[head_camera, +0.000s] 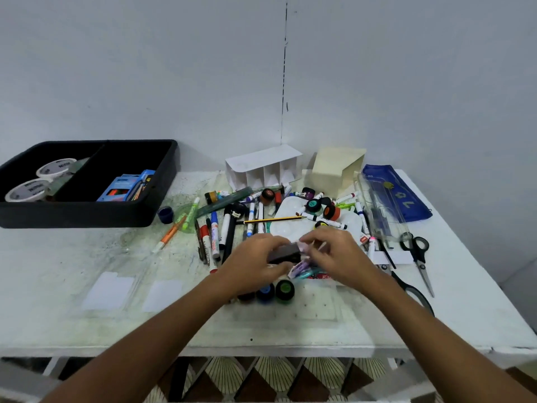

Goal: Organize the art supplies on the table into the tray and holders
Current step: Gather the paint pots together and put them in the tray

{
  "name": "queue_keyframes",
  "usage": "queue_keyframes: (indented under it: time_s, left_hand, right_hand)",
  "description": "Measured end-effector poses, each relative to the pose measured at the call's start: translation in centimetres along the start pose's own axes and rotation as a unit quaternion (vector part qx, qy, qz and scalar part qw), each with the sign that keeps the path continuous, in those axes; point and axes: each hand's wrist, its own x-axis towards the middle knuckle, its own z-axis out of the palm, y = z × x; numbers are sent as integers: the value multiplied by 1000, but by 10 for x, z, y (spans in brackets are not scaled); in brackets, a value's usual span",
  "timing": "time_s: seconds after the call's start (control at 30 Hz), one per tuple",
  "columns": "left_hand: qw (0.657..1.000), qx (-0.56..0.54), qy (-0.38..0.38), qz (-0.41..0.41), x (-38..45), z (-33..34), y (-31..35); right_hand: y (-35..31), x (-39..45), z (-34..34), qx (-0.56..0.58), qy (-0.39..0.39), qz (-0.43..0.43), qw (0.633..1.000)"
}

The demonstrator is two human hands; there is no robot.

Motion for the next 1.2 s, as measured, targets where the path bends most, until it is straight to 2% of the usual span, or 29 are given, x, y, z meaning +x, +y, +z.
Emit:
queue_keyframes:
  time_s: [0.07,0.13,0.23,0.37,0.5,0.6,0.7,0.77,0.83,0.93,1.03,1.2]
  left_hand:
    - [1000,-9,14,6,25,2,12]
    - [1000,10,12,12,50,8,18]
    - [997,80,-13,18,83,20,21]
    - [985,164,-55,1,108,37,20]
    - [977,203,-60,4,119,47,20]
    - [983,176,-41,10,122,48,19]
    - [996,92,2,5,116,41,17]
    - [1000,28,11,-3,106,30,17]
    - [1000,-19,6,-2,92,17,19]
    - [997,-63,-36,-7,65,0,25]
    - [995,-65,-78,-13,40,-3,28]
    - [995,-25,-96,2,13,7,36]
  right_hand:
    - [15,16,-18,-5,71,36,997]
    - [33,32,-30,-38,109,67,991]
    - [61,49,-35,-88,76,119,986]
    - [88,65,-29,-81,0,149,985]
    - [97,71,-26,-115,23,154,981]
    - [94,67,-26,-114,72,125,983]
    - [83,54,-29,-15,146,95,985]
    - [70,41,-30,68,164,81,981]
    - [56,25,-30,137,133,80,978]
    - [39,1,-25,210,30,94,973]
    - [31,-13,-24,155,-36,70,985]
    - [22,-28,-21,63,-114,23,991]
